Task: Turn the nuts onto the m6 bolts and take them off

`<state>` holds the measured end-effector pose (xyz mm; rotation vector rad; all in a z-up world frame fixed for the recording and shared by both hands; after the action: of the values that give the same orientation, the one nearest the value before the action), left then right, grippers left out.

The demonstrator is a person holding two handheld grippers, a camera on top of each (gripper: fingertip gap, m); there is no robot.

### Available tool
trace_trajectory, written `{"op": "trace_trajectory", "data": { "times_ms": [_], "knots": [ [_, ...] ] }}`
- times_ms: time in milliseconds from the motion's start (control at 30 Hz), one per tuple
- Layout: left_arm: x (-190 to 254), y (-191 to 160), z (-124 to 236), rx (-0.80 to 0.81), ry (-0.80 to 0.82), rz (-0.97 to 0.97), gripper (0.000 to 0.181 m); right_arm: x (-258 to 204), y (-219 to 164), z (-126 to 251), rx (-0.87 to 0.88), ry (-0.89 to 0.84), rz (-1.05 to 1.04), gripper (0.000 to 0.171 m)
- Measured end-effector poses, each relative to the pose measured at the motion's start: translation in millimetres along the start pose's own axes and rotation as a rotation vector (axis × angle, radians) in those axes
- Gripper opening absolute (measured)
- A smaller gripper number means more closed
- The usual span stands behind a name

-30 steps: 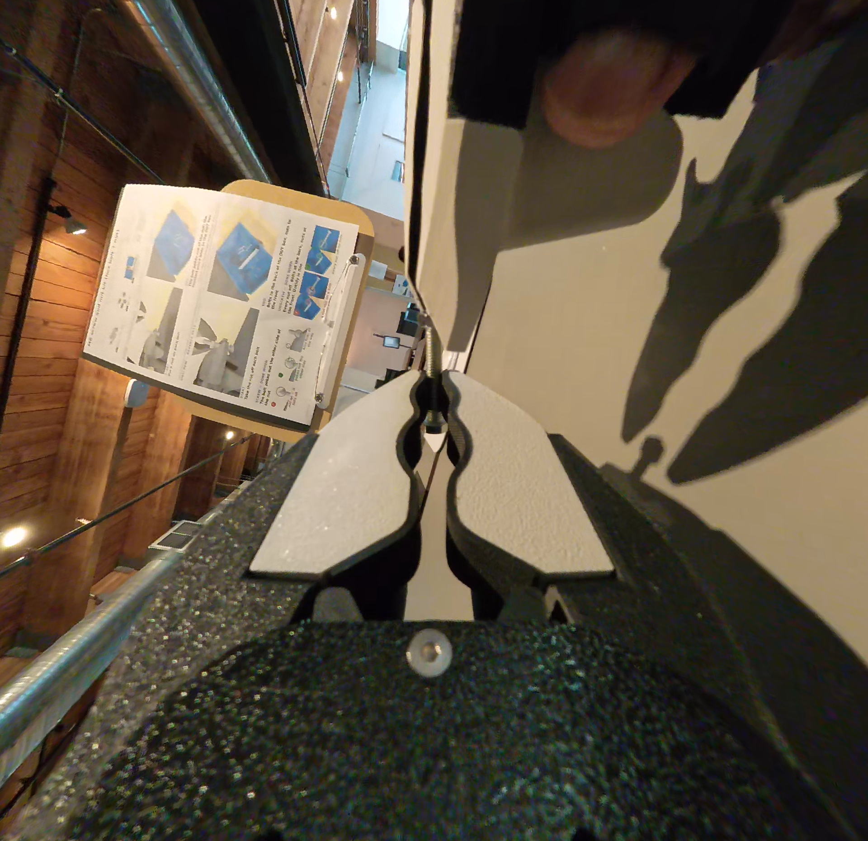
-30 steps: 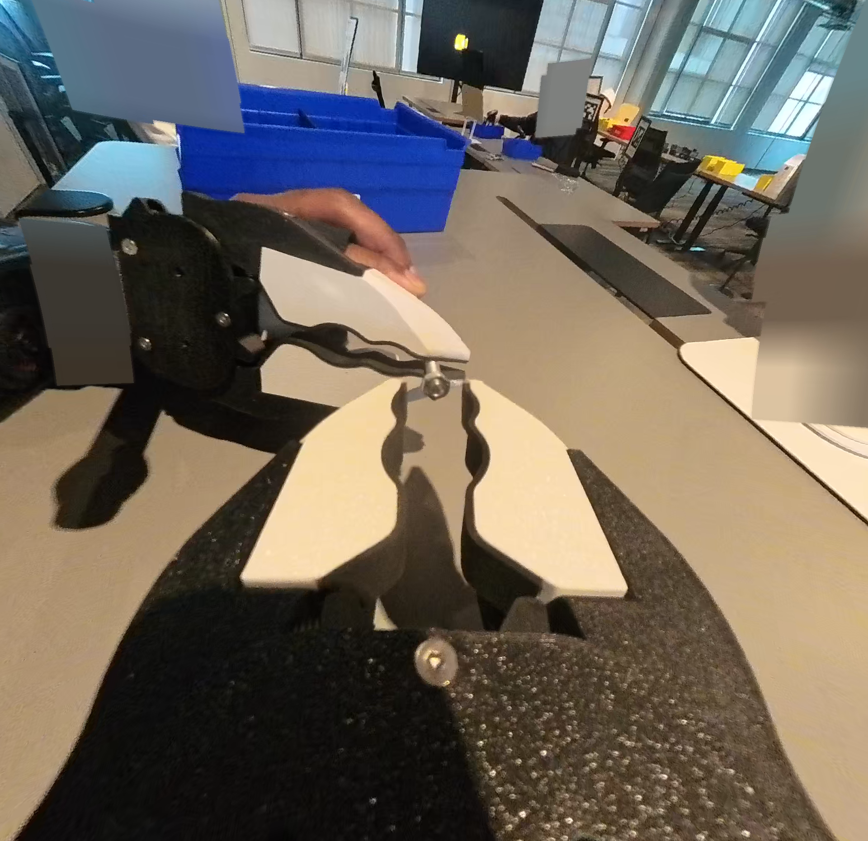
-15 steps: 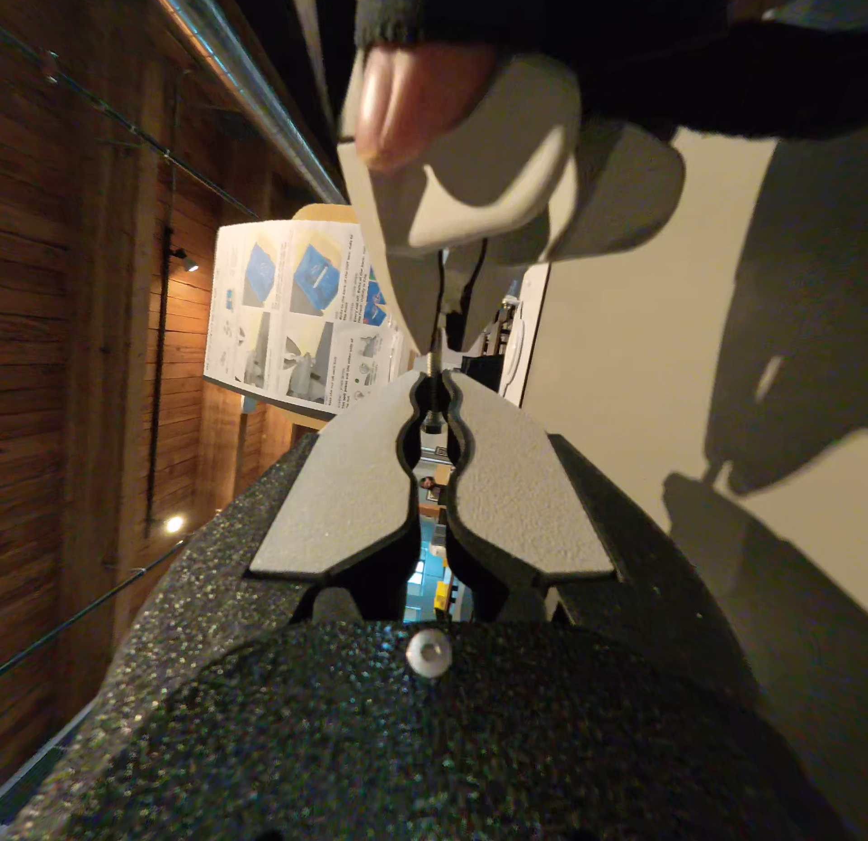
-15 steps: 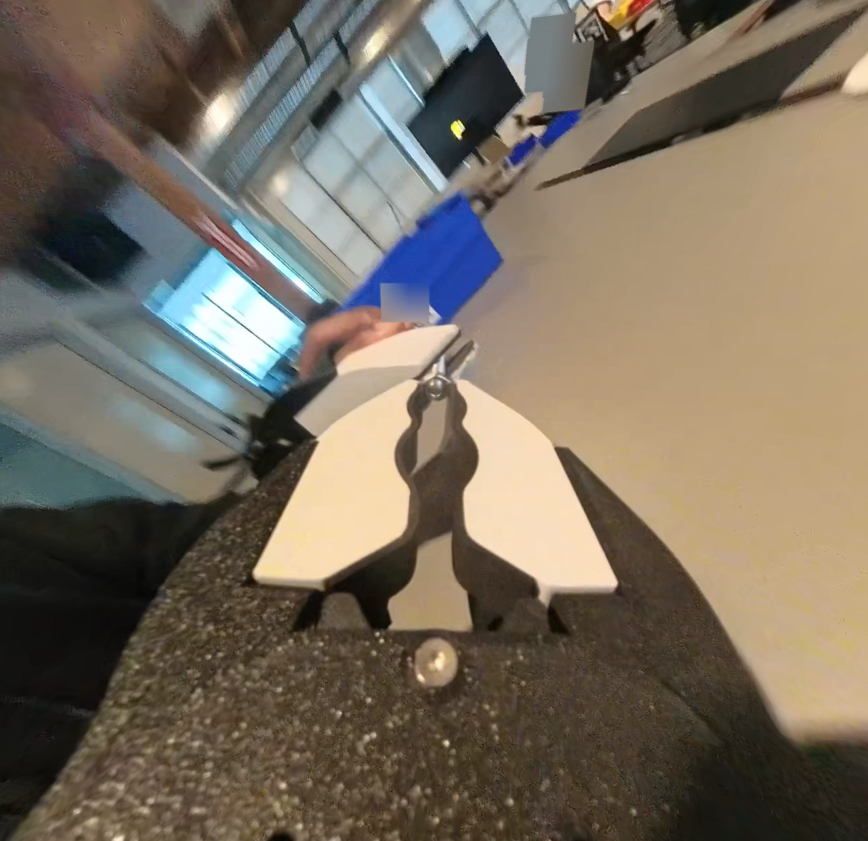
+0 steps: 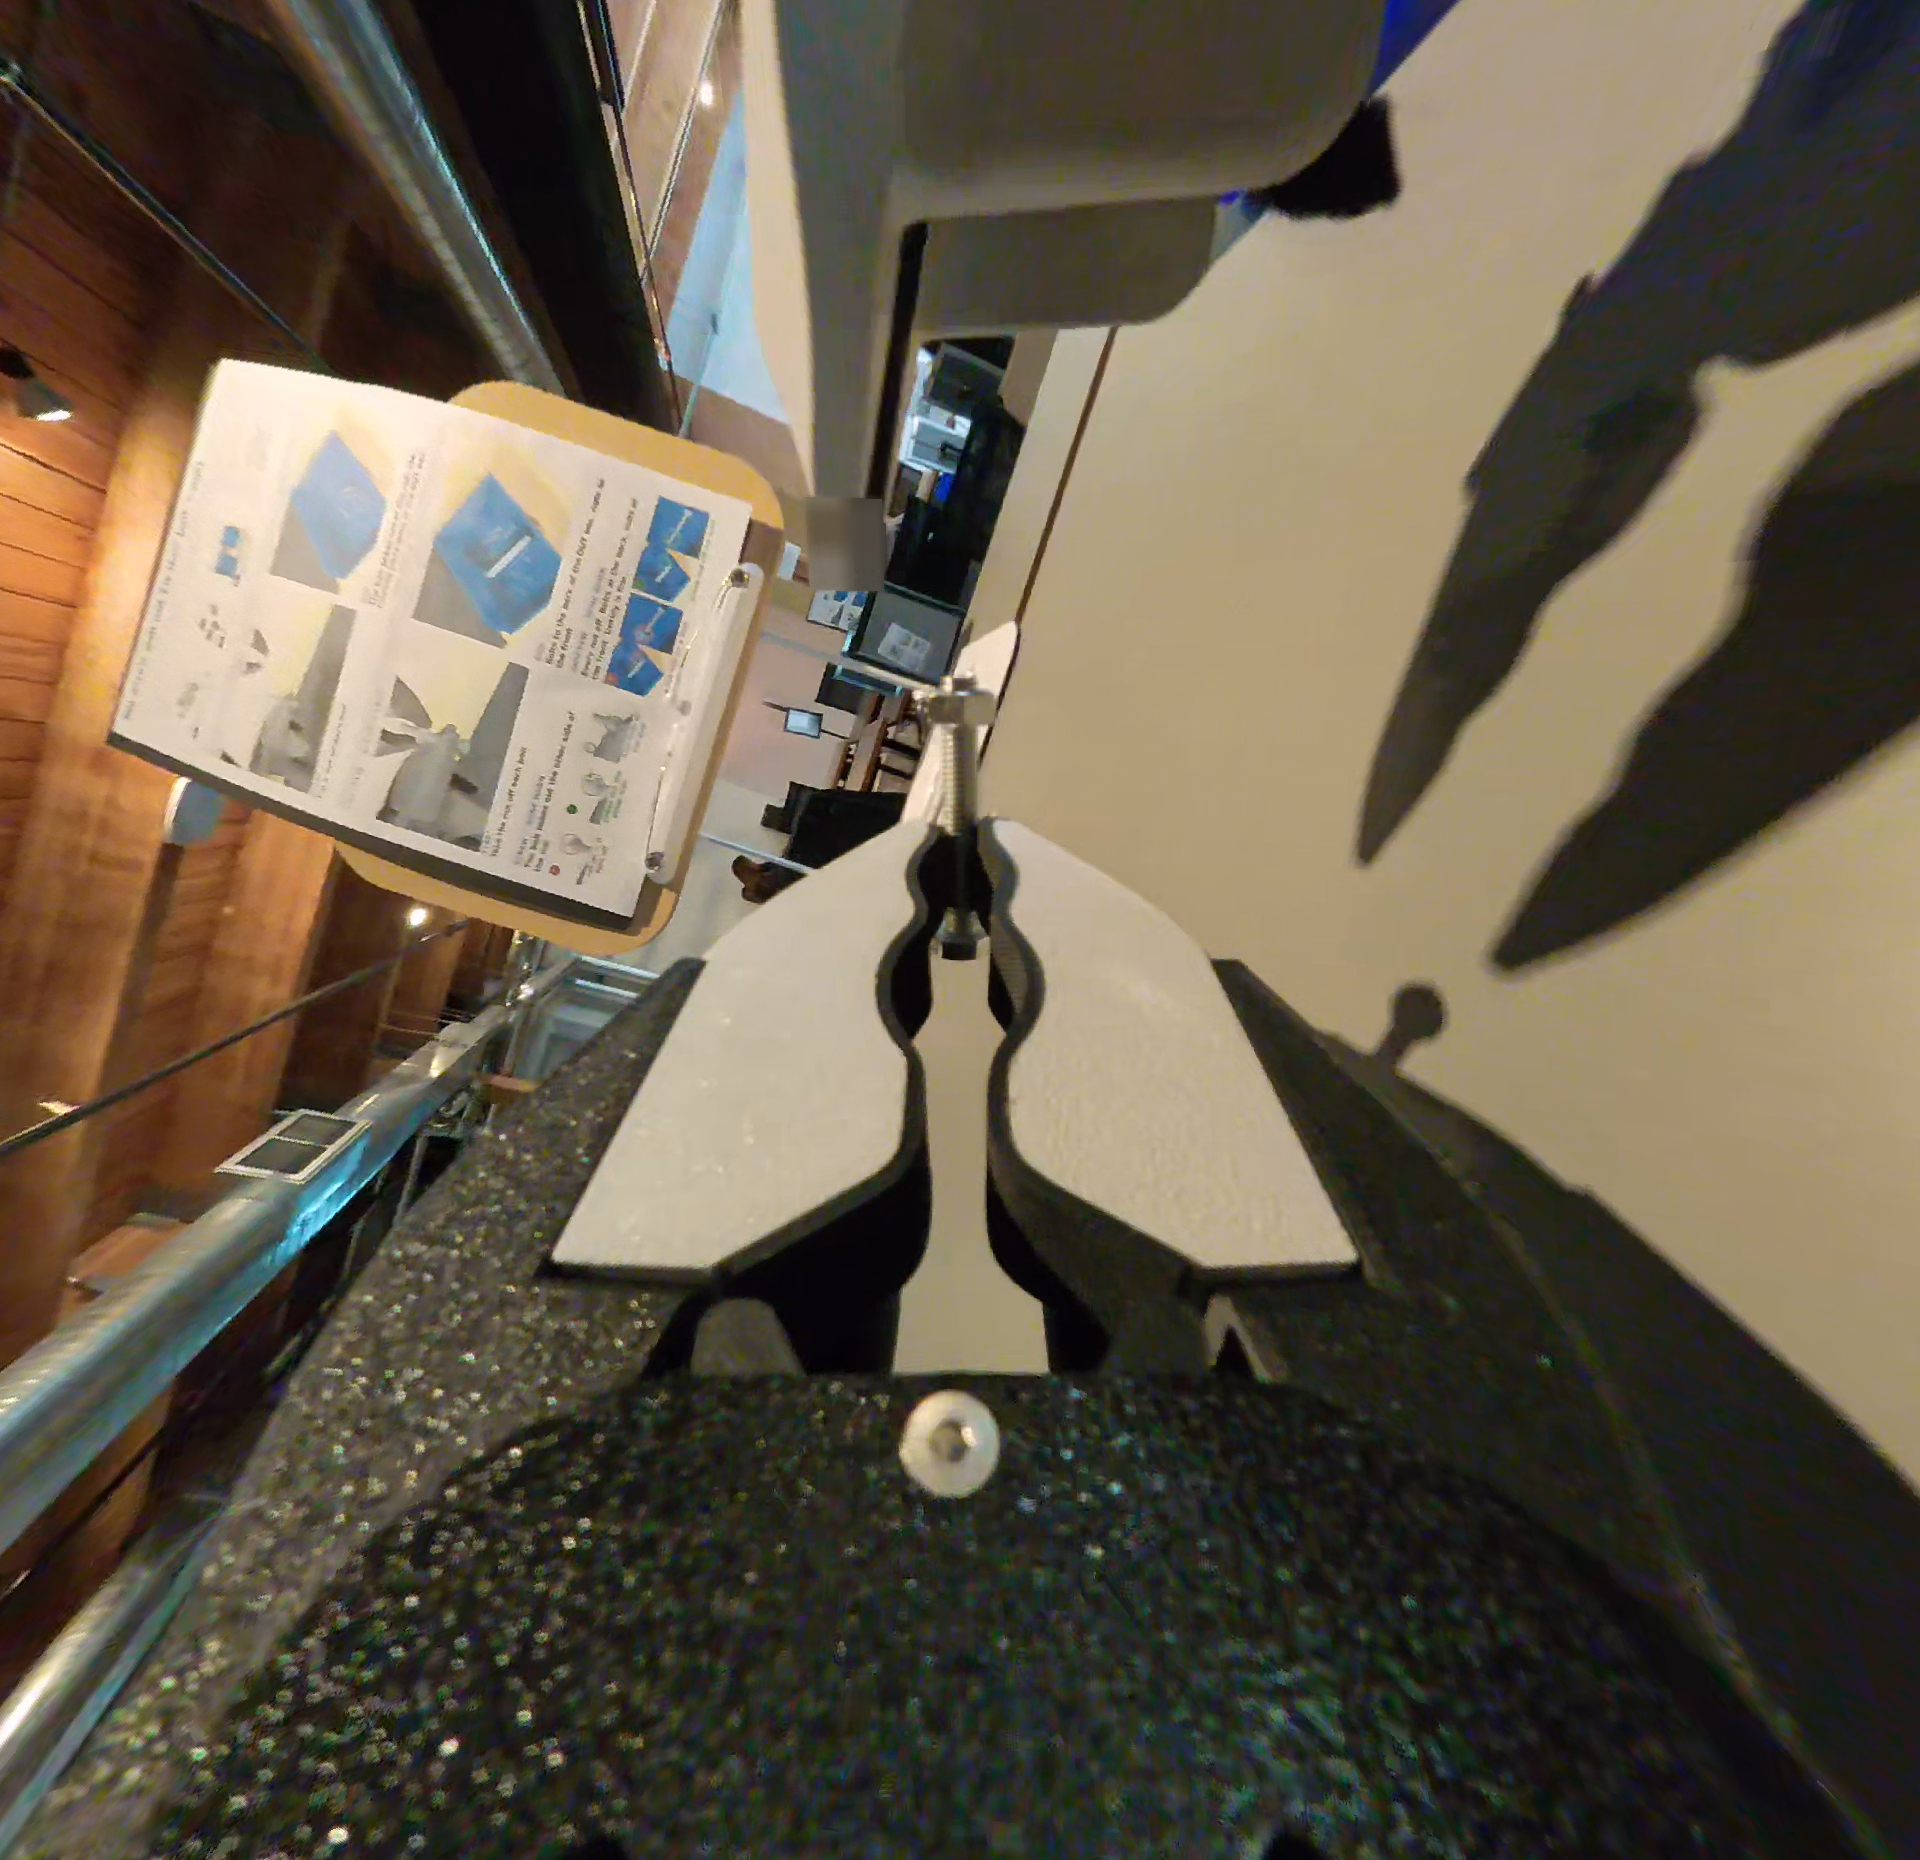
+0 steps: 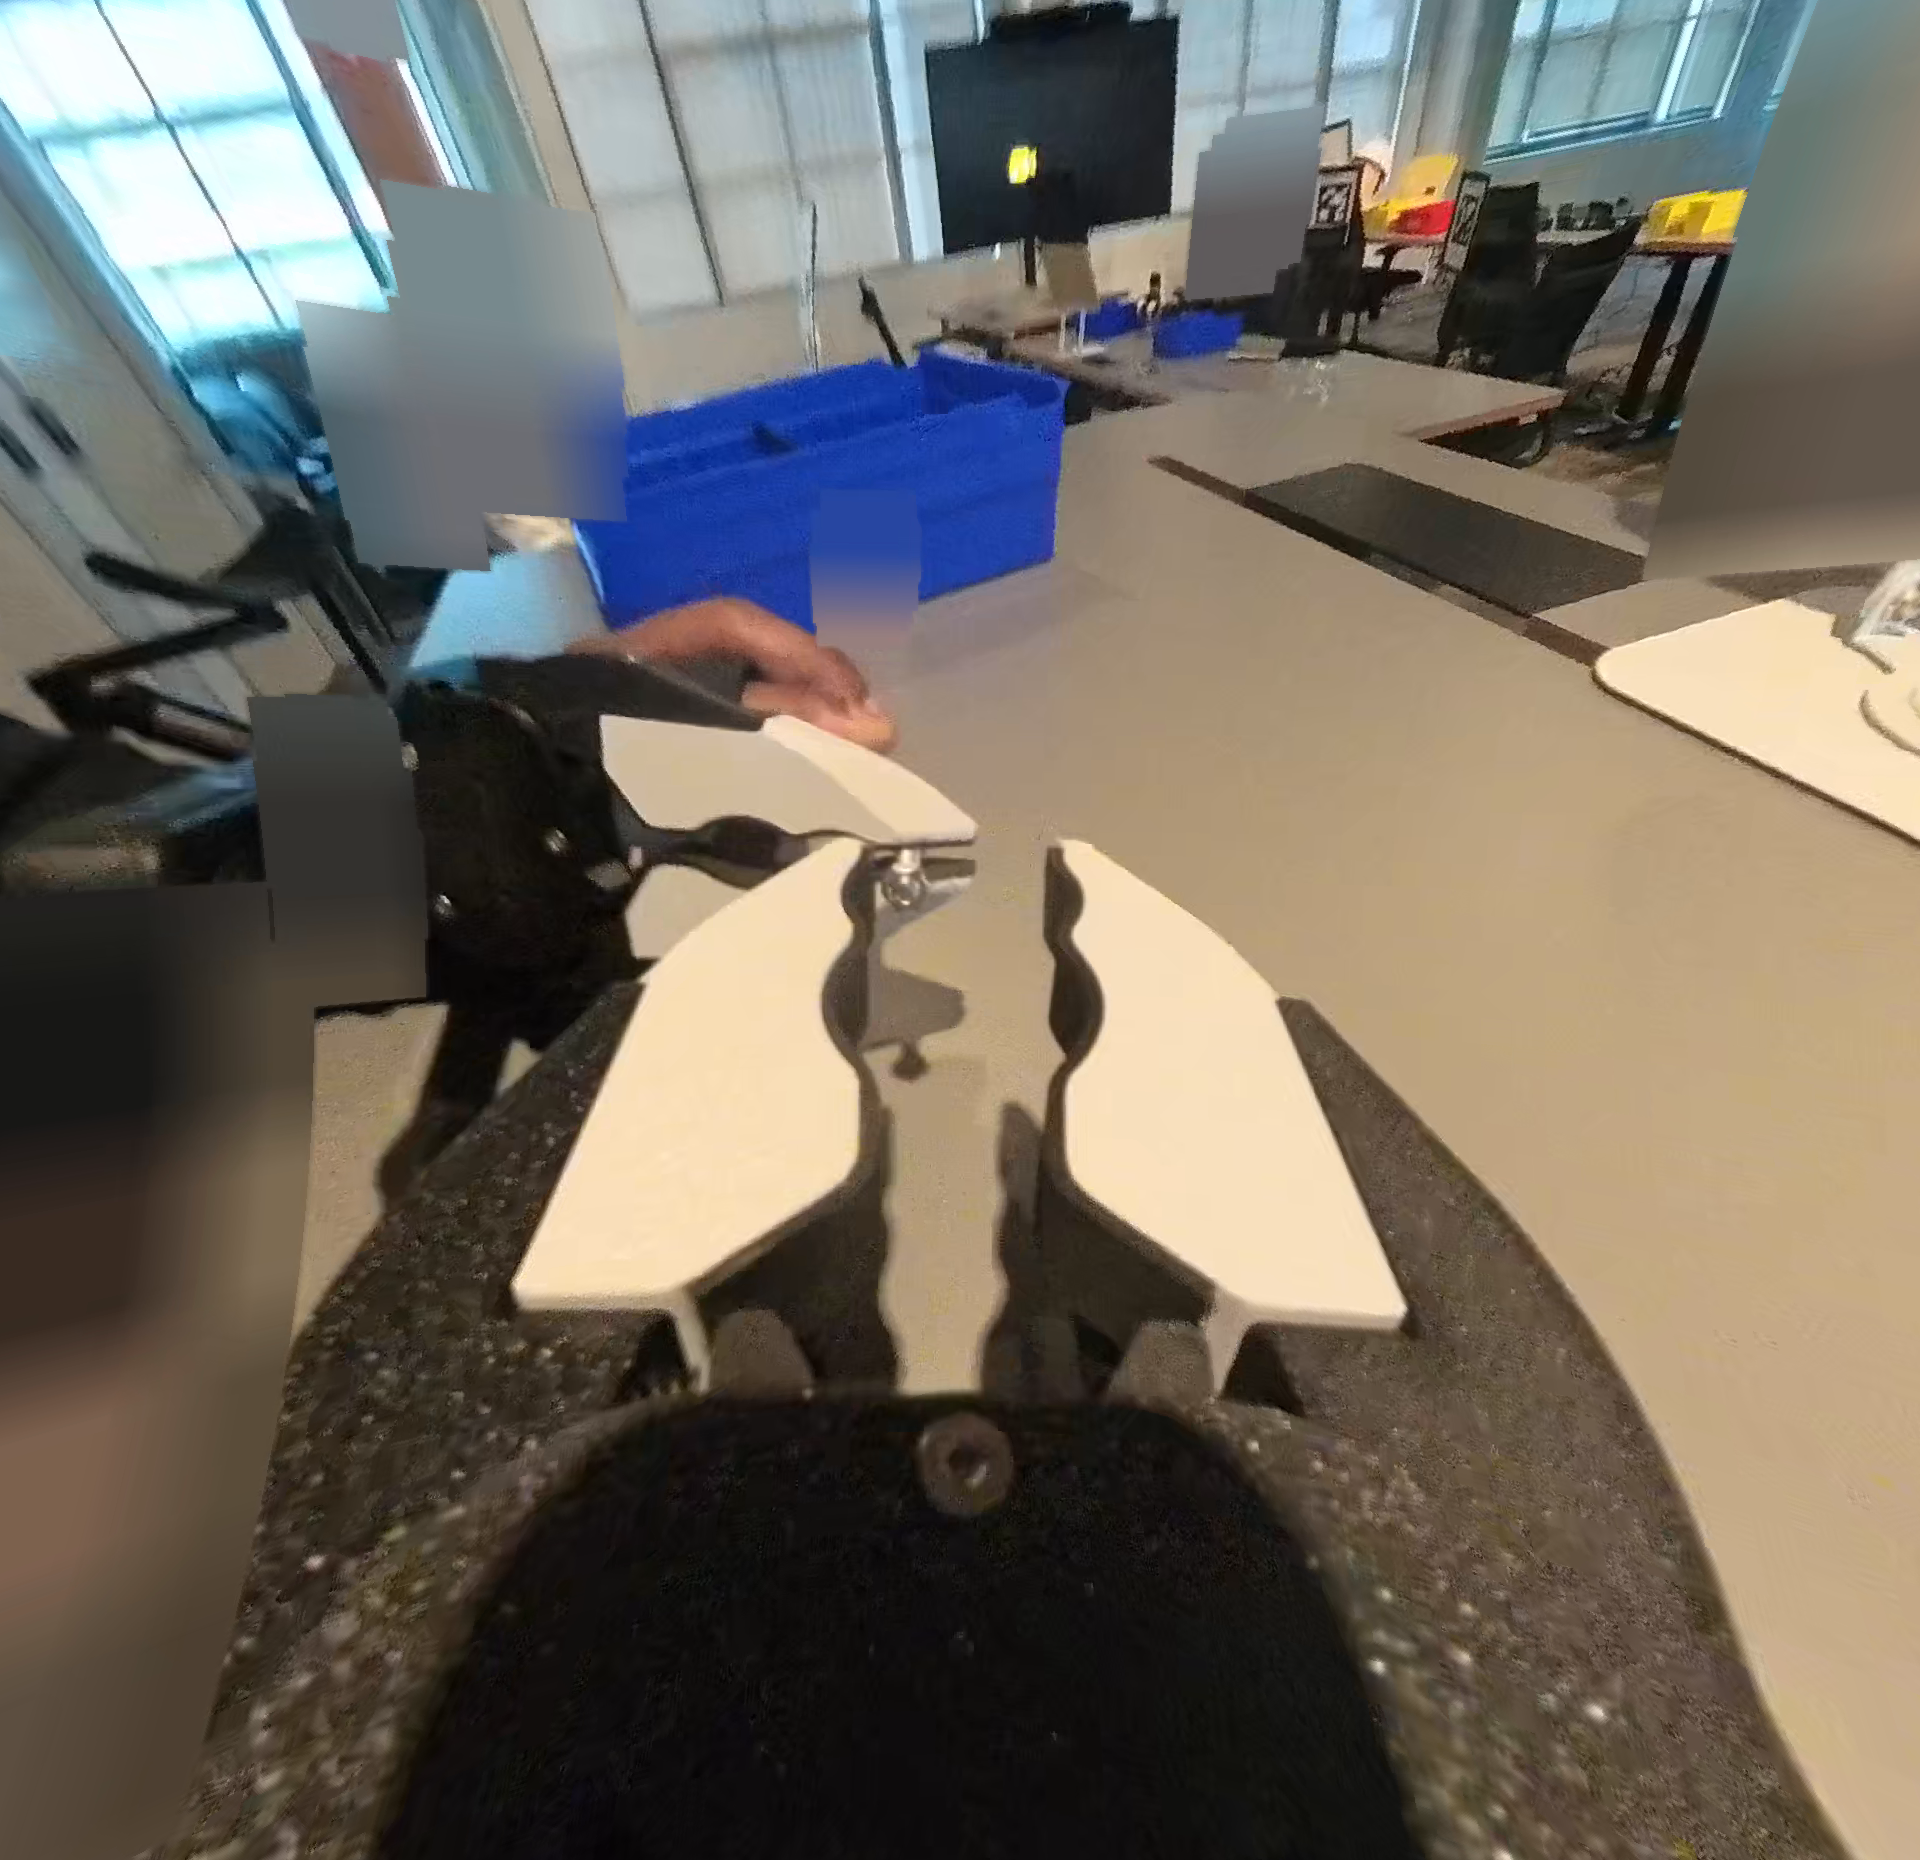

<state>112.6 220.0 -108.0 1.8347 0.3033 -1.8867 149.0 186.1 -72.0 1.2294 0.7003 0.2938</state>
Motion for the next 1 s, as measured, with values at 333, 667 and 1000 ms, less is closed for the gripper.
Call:
{"op": "trace_trajectory", "data": {
  "times_ms": [333,667,1000],
  "knots": [
    [6.2,9.2,5.1,0.035,-0.023,-0.001,0.005,-14.5,-24.4,-11.0,-0.174,0.03,0.181,0.028],
    [1.5,7.2,6.8,0.005,0.022,-0.081,0.006,-14.7,-26.8,-23.6,-0.171,0.022,-0.198,0.011],
    [2.8,6.8,5.2,-0.006,0.007,-0.036,0.005,-11.6,-14.7,-14.4,0.105,0.18,-0.61,0.035]
  ]
}}
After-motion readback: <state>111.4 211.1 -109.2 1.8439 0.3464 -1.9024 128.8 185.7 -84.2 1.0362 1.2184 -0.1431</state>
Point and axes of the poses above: each gripper's, where its closed fingertips meet, z back along the fingers, y out of its top, x = y × z across the jaws, the point moved 1 cm from there along z, back along the fingers, and after that the axes turned 13 degrees about -z, right-handed, at the moved point
